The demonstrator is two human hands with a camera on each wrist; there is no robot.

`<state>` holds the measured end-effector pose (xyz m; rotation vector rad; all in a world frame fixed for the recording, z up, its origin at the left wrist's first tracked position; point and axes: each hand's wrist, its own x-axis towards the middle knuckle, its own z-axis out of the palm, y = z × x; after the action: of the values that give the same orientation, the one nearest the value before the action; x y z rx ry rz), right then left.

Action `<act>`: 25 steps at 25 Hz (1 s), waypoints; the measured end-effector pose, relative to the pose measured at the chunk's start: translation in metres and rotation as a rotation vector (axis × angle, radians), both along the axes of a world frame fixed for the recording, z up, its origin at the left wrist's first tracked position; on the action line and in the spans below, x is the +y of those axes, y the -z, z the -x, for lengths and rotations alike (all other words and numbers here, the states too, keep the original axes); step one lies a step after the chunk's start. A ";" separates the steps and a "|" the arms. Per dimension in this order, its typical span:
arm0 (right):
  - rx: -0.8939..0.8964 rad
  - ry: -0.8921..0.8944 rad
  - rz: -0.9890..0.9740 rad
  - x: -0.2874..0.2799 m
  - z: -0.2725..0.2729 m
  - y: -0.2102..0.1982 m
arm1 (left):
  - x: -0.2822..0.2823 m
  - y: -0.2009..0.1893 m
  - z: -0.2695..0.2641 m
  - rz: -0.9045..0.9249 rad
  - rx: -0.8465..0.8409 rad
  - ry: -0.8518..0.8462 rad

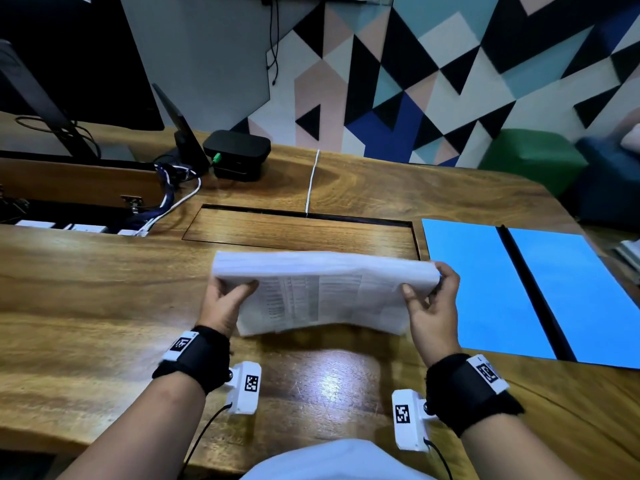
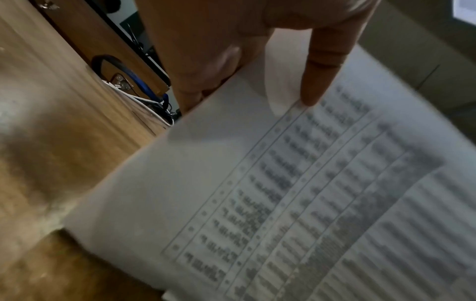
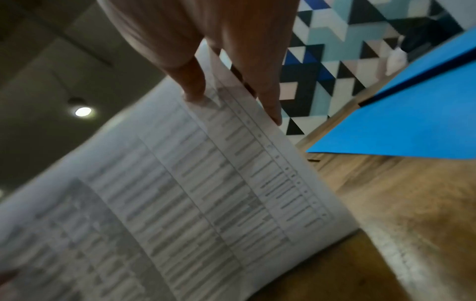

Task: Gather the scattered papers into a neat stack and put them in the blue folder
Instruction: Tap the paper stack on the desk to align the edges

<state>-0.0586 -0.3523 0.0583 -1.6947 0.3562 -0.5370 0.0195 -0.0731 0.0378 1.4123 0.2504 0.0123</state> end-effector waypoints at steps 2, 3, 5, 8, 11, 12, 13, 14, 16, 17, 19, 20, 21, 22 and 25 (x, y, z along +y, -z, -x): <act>-0.046 -0.023 0.231 0.000 0.002 0.006 | -0.003 0.006 0.001 -0.030 0.023 0.002; -0.052 -0.024 0.366 -0.001 0.002 0.008 | -0.004 0.008 0.001 -0.037 0.027 -0.007; -0.068 -0.019 0.506 -0.002 0.001 0.012 | -0.006 0.008 0.003 -0.018 0.019 -0.012; -0.049 -0.027 0.497 -0.001 -0.001 0.014 | -0.007 0.007 0.004 -0.003 0.002 -0.013; -0.007 -0.030 0.474 -0.001 -0.003 0.015 | -0.009 0.009 0.003 0.003 0.017 -0.010; 0.003 -0.038 0.433 -0.001 -0.003 0.015 | -0.008 0.012 0.002 0.009 0.028 -0.007; 0.010 -0.046 0.339 -0.001 -0.003 0.016 | -0.008 0.013 0.001 0.005 0.045 -0.013; 0.038 -0.037 0.207 -0.002 -0.004 0.017 | -0.008 0.015 -0.001 0.003 0.066 -0.021; 0.129 -0.024 -0.049 -0.004 -0.010 0.017 | -0.009 0.019 -0.008 -0.013 0.121 -0.044; 0.169 -0.020 -0.117 -0.004 -0.012 0.014 | -0.010 0.018 -0.009 -0.026 0.137 -0.053; 0.182 0.004 -0.119 -0.010 -0.016 0.009 | -0.013 0.011 -0.012 -0.030 0.115 -0.086; 0.160 0.010 -0.105 -0.013 -0.017 0.005 | -0.013 0.008 -0.013 -0.027 0.099 -0.108; 0.137 0.005 -0.100 -0.017 -0.015 0.004 | -0.013 0.005 -0.011 -0.034 0.083 -0.119; 0.125 -0.009 -0.095 -0.019 -0.014 0.003 | -0.012 0.005 -0.010 -0.060 0.080 -0.127; 0.158 -0.052 -0.100 -0.020 -0.006 0.010 | -0.015 0.017 -0.001 -0.111 0.110 -0.117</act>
<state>-0.0529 -0.3721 0.0481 -1.6487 0.4447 -0.3424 0.0205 -0.0883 0.0206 1.5086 0.4290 0.0455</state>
